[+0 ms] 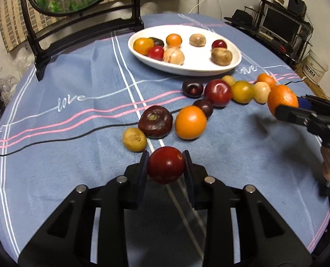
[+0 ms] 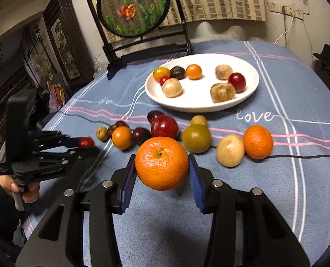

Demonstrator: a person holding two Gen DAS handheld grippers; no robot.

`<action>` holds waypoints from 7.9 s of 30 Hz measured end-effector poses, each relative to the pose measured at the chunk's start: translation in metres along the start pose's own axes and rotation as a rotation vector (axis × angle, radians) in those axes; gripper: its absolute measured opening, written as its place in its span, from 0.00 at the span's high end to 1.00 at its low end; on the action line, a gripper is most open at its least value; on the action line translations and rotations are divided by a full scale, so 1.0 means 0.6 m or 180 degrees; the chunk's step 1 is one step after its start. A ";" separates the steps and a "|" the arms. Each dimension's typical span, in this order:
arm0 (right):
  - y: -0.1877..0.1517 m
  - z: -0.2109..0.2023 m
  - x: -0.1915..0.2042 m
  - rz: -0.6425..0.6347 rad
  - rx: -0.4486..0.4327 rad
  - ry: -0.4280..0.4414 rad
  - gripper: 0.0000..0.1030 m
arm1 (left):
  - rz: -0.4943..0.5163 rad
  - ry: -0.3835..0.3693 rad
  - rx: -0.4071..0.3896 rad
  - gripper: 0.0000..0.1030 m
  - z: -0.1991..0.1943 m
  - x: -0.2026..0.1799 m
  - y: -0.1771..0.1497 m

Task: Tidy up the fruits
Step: 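Carry the mandarin and tomato onto the plate and open both tools, then grasp an orange fruit with the left tool while the right tool grasps a beige fruit, then lift both held fruits and carry them toward the white plate, then lower the orange fruit and beige fruit onto the plate and open both tools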

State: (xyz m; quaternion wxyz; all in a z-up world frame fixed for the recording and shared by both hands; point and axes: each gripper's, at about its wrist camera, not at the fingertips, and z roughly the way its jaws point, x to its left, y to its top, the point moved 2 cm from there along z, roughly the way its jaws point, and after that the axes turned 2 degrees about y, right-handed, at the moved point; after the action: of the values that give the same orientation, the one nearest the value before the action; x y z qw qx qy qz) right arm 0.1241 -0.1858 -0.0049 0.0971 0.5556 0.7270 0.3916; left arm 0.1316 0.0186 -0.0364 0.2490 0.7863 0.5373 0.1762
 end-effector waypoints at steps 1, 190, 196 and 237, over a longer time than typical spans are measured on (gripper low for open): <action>0.002 -0.005 -0.002 0.0012 -0.0031 -0.0015 0.56 | -0.0002 -0.0023 -0.0030 0.70 -0.010 0.000 0.003; 0.054 -0.061 -0.031 -0.0039 -0.0160 -0.0616 0.65 | -0.0100 0.0032 -0.0420 0.58 -0.055 -0.064 0.123; 0.115 -0.048 -0.013 -0.0236 -0.0256 -0.0573 0.65 | -0.0109 0.0053 -0.0441 0.58 -0.027 -0.062 0.193; 0.171 0.124 -0.064 -0.0375 0.0103 -0.0692 0.40 | -0.0420 0.0258 -0.0168 0.18 0.121 -0.011 0.267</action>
State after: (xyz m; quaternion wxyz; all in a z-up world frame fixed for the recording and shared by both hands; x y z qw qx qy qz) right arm 0.2558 -0.1775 0.0030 0.1892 0.5526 0.7497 0.3110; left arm 0.2901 -0.0501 -0.0023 0.2588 0.7345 0.5928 0.2052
